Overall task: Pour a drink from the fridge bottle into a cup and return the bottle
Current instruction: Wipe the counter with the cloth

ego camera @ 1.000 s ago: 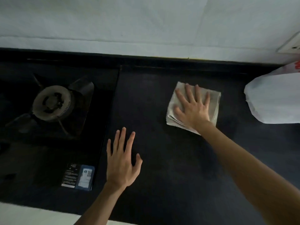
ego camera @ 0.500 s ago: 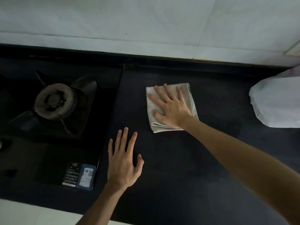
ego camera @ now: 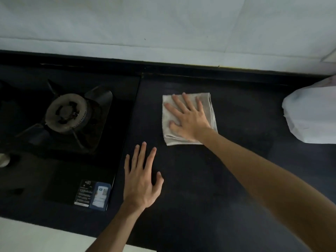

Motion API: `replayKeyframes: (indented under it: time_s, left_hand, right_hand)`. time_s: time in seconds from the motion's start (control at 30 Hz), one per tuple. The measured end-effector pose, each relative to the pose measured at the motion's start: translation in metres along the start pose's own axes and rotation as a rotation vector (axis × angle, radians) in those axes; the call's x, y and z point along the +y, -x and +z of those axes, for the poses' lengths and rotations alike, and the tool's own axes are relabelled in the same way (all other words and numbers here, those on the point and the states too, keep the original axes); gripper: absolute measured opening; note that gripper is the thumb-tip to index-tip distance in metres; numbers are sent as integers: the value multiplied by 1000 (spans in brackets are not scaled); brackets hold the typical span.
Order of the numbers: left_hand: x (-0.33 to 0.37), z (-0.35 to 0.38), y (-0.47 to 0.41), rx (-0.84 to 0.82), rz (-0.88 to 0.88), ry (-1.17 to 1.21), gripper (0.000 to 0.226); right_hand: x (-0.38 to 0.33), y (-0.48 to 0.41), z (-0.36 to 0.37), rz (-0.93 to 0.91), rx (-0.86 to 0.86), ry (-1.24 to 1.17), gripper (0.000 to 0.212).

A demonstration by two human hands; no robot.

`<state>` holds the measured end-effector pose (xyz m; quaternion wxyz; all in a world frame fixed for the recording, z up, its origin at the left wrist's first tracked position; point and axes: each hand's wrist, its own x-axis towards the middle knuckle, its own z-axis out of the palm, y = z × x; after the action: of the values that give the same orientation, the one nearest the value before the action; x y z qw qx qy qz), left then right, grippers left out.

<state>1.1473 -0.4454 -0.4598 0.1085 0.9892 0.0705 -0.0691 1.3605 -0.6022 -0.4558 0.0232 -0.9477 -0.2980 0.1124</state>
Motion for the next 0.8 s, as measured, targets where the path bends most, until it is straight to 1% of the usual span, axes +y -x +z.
replayKeyframes:
  time_s: [0.07, 0.1, 0.2, 0.23, 0.3, 0.33, 0.37, 0.47, 0.53, 0.6, 0.67, 0.73, 0.8]
  left_hand:
    - [-1, 0, -1, 3, 9, 7, 73]
    - [-2, 1, 0, 9, 9, 12, 73]
    - [-2, 1, 1, 6, 15, 14, 74]
    - [-2, 1, 1, 5, 15, 20, 73]
    - [-2, 2, 1, 12, 10, 22, 73]
    - [-2, 2, 1, 7, 15, 12, 73]
    - [-2, 2, 1, 4, 17, 12, 73]
    - [-3, 2, 1, 21, 12, 30, 72]
    - [-3, 3, 1, 24, 23, 26, 71]
    - [-6, 4, -1, 25, 21, 19, 71]
    - [-6, 4, 0, 21, 22, 13, 71]
    - [-5, 4, 0, 25, 26, 22, 71]
    - [-3, 4, 0, 31, 24, 29, 72]
  right_hand:
    - [-12, 10, 3, 47, 10, -9, 68]
    - [-24, 36, 8, 19, 13, -4, 70]
    - [-59, 145, 30, -138, 11, -31, 74]
    - [-62, 169, 35, -195, 12, -24, 74]
    - [-43, 163, 33, -265, -18, -20, 73]
    - [-30, 141, 28, -252, -21, -7, 73]
    - [-15, 113, 23, -197, -18, 2, 72]
    - [47, 35, 4, 64, -5, -25, 70]
    - [80, 25, 0, 174, 17, -20, 70]
    - [78, 57, 7, 246, 57, -33, 70]
    - [52, 121, 18, 271, 78, -44, 71]
    - [24, 187, 34, 211, 97, -29, 72]
    - [29, 209, 38, 138, 82, -30, 71]
